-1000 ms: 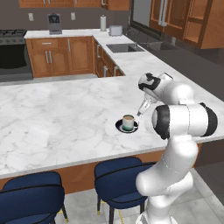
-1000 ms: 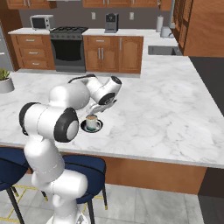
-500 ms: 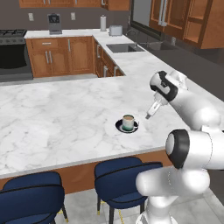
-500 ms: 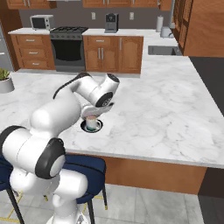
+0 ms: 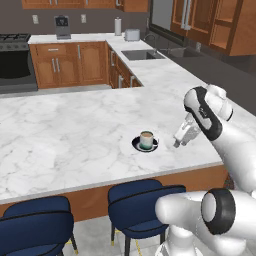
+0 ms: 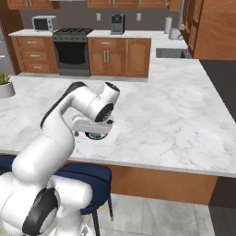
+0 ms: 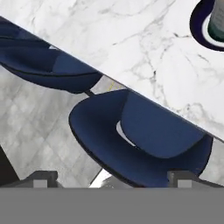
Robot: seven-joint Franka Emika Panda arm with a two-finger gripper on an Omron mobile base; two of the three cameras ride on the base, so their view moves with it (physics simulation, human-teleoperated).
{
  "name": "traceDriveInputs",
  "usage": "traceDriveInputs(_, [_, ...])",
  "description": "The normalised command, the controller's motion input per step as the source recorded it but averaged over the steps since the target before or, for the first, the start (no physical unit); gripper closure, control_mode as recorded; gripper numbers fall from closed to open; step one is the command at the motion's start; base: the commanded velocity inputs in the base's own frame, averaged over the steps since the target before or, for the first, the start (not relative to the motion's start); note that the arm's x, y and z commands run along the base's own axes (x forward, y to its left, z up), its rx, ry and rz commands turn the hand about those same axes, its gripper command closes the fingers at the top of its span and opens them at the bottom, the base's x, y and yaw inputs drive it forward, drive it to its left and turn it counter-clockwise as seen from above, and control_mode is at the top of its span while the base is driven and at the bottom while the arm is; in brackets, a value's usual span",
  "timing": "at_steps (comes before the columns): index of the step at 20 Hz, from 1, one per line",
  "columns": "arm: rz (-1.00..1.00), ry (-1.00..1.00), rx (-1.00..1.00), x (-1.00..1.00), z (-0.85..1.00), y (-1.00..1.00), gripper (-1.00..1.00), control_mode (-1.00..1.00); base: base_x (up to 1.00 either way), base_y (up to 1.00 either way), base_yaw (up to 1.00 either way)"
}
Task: Pick the cup of tea, navigate to the dining table, and place it on the saucer.
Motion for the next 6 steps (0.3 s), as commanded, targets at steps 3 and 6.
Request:
traceDriveInputs(3, [-0.17, 0.01, 0.00, -1.00, 0.35, 0.00, -1.00, -1.00, 0.00, 0.00, 0.00])
traceDriveInputs(6, [-0.13, -0.01, -0.01, -1.00, 0.62, 0.00, -1.00, -1.00, 0.00, 0.00, 0.00])
